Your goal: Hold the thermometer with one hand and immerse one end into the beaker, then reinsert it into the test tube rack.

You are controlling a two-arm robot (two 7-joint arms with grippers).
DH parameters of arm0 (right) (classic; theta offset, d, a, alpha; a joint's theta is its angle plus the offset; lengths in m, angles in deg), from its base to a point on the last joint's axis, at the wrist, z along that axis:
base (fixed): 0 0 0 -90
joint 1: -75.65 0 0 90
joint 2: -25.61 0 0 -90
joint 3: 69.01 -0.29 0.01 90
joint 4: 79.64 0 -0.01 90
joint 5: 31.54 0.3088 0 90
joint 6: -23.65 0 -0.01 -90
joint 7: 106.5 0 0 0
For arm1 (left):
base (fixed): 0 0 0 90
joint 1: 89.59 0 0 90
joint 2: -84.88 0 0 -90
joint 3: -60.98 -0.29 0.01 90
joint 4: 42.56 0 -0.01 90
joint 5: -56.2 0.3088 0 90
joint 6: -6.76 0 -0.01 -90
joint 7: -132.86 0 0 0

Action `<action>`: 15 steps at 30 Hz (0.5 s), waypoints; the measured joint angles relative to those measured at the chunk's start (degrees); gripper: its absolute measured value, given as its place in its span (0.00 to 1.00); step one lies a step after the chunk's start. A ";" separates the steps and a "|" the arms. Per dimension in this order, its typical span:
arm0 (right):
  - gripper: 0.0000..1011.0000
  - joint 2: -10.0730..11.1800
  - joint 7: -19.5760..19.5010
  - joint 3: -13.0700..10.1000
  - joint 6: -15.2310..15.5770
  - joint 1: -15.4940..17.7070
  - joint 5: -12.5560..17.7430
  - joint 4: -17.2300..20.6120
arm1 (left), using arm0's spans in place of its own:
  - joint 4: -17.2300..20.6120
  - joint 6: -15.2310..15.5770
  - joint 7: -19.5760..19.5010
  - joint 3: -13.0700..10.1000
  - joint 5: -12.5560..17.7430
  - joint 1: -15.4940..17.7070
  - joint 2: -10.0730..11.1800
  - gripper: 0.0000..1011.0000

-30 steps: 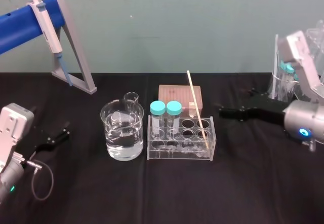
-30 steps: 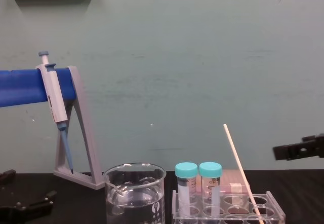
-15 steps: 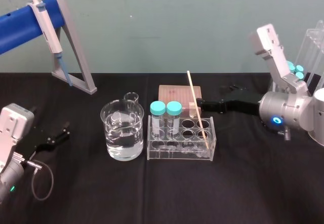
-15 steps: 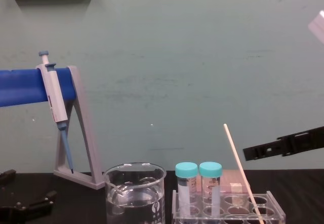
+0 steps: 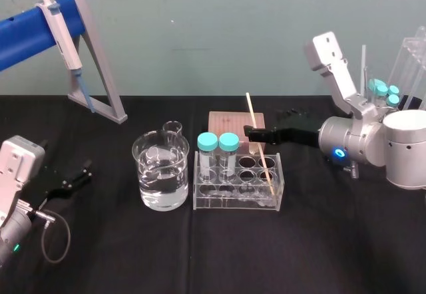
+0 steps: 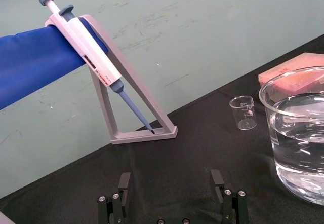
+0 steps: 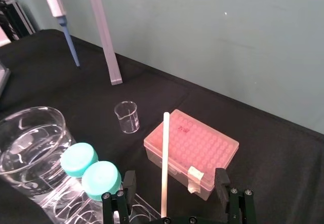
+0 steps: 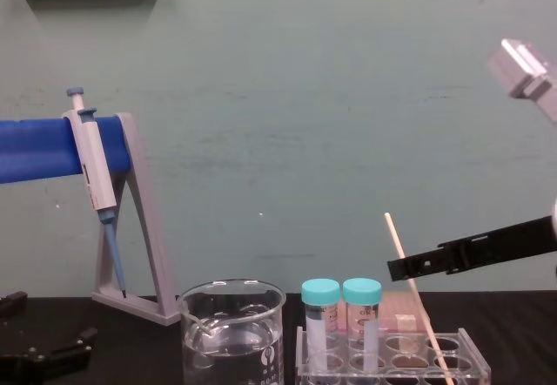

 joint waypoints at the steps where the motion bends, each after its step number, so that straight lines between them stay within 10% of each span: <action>1: 0.99 -0.55 -0.02 0.17 -0.06 -0.34 -0.36 -0.91 | 0.00 0.00 0.00 0.00 0.00 0.00 0.00 0.99; 15: 0.94 -5.23 -0.03 1.02 -1.33 -2.56 -3.11 -8.26 | 0.00 0.00 0.00 0.00 0.00 0.00 0.00 0.99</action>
